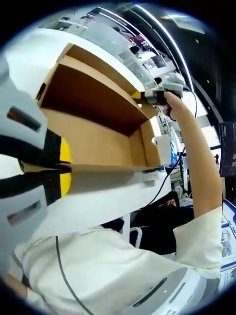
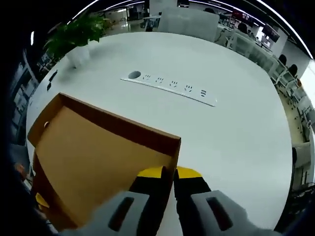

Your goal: Operate the shoe box by opening the lid, removing the specified soft item, and placing it in the target area until the item is outside and the box remains undamaged.

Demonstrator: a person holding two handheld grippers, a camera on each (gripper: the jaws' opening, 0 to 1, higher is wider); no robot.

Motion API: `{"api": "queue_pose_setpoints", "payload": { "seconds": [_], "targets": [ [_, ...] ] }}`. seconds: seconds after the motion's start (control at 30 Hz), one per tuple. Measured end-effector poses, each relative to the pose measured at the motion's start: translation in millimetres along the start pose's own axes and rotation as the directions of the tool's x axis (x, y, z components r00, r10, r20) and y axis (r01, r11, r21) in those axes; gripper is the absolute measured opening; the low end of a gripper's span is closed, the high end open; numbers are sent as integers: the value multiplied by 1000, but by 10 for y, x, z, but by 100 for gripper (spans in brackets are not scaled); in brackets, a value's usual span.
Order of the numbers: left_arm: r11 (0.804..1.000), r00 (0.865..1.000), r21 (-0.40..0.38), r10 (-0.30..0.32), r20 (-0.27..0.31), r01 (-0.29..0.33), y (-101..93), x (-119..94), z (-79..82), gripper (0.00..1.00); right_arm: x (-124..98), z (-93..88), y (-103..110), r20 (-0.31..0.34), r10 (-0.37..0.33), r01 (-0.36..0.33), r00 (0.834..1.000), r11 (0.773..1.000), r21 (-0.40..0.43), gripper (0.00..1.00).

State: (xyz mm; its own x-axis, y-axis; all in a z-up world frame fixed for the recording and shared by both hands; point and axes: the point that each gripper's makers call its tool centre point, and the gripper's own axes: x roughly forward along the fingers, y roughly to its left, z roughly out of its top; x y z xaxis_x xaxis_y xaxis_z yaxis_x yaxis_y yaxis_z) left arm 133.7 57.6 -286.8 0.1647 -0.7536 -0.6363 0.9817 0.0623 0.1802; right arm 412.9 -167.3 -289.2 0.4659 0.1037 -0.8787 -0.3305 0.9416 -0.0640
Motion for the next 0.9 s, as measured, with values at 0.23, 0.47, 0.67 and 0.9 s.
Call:
{"api": "queue_pose_setpoints", "payload": {
  "seconds": [0.23, 0.47, 0.67, 0.9],
  "targets": [
    [1000, 1000, -3, 2, -1, -2, 5, 3, 1, 3, -82, 22, 27, 52, -18, 18, 998, 1000, -10, 5],
    [1000, 1000, 4, 2, -2, -2, 1, 3, 2, 3, -65, -43, 44, 48, -47, 47, 998, 999, -13, 4],
    [1000, 1000, -5, -2, 0, 2, 9, 3, 4, 3, -115, -1, 31, 69, -58, 55, 996, 997, 51, 2],
    [1000, 1000, -25, -14, -1, 14, 15, 3, 5, 3, -299, 100, 59, 168, -110, 102, 980, 993, 54, 2]
  ]
}}
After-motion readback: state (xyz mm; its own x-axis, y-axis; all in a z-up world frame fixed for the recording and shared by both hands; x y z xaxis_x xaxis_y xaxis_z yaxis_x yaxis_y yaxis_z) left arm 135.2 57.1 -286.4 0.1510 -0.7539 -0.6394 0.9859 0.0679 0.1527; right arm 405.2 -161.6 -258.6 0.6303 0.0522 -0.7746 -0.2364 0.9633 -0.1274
